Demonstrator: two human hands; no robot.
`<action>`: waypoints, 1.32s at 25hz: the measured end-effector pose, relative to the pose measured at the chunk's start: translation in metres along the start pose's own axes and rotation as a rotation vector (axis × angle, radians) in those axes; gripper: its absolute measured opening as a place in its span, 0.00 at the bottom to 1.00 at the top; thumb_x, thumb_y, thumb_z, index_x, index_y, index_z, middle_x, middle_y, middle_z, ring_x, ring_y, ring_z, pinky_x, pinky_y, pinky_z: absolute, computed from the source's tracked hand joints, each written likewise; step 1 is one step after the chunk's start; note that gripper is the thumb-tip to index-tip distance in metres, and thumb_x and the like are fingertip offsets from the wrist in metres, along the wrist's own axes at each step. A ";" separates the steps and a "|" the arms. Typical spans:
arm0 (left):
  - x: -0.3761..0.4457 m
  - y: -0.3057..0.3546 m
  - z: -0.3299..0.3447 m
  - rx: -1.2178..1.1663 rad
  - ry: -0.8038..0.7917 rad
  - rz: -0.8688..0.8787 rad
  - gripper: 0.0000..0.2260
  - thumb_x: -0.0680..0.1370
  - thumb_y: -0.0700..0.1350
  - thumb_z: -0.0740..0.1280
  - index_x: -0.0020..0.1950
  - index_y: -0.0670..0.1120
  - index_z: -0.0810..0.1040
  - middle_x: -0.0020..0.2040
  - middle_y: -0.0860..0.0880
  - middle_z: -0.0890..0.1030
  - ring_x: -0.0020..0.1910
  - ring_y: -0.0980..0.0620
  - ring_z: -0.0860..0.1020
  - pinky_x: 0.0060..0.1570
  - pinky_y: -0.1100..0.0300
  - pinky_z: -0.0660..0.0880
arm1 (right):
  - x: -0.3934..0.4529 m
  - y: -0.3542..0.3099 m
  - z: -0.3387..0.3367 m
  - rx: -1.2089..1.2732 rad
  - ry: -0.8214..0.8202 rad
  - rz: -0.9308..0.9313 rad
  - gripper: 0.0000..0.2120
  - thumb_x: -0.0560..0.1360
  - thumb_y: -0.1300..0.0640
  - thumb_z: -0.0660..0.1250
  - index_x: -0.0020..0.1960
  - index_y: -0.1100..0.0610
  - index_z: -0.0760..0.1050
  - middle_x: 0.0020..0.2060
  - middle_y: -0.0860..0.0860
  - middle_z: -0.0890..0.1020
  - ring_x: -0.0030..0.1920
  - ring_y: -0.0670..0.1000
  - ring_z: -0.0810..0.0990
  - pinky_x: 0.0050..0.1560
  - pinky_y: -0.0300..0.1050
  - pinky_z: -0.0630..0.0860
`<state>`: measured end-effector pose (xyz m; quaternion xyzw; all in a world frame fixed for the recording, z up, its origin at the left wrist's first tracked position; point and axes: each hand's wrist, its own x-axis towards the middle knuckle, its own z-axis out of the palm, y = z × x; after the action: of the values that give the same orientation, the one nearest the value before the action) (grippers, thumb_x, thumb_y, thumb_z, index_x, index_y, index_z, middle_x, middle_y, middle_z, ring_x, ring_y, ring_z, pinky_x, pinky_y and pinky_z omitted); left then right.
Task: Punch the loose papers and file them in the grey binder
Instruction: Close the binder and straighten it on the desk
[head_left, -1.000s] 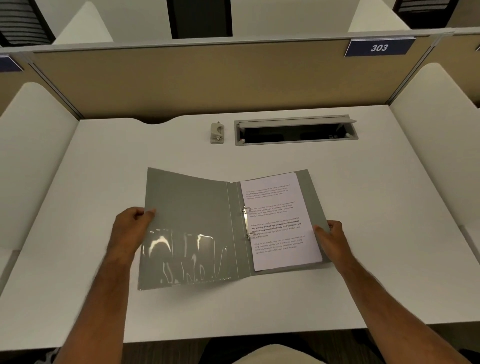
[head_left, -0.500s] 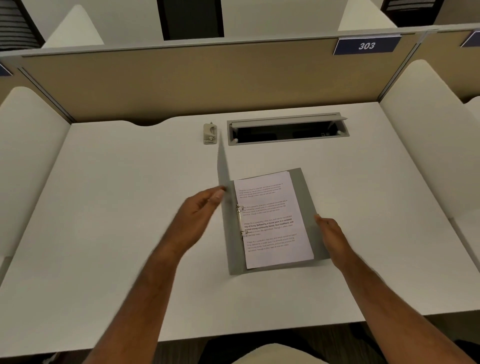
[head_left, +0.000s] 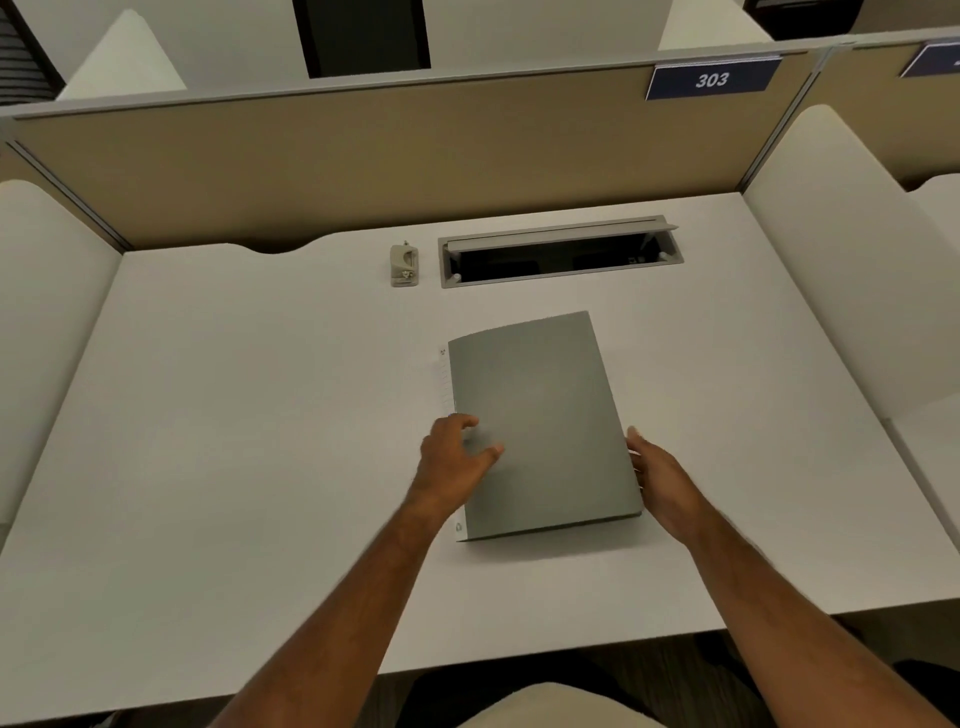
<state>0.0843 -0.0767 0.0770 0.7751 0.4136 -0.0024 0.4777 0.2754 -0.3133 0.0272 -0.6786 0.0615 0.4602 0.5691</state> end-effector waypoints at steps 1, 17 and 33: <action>0.005 -0.009 0.003 0.035 0.076 -0.067 0.27 0.75 0.55 0.76 0.70 0.49 0.72 0.69 0.48 0.72 0.69 0.46 0.72 0.68 0.48 0.73 | 0.001 0.003 0.001 -0.060 0.002 -0.026 0.21 0.81 0.42 0.64 0.67 0.54 0.77 0.56 0.52 0.85 0.54 0.52 0.84 0.53 0.52 0.80; 0.024 -0.055 0.025 -0.412 -0.006 -0.434 0.29 0.67 0.61 0.80 0.61 0.46 0.79 0.53 0.47 0.86 0.48 0.48 0.86 0.40 0.56 0.80 | 0.004 0.019 0.011 -0.222 0.147 -0.221 0.20 0.75 0.62 0.74 0.61 0.46 0.73 0.55 0.50 0.84 0.58 0.54 0.83 0.59 0.58 0.80; 0.085 -0.015 -0.004 -0.458 0.065 -0.273 0.24 0.74 0.54 0.78 0.64 0.44 0.79 0.56 0.45 0.84 0.51 0.48 0.84 0.42 0.59 0.79 | 0.042 -0.042 0.033 -0.155 0.178 -0.296 0.20 0.76 0.64 0.72 0.66 0.53 0.73 0.55 0.52 0.85 0.55 0.53 0.83 0.52 0.49 0.80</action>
<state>0.1290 -0.0167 0.0343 0.5833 0.5192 0.0515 0.6225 0.3064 -0.2527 0.0299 -0.7602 -0.0247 0.3129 0.5689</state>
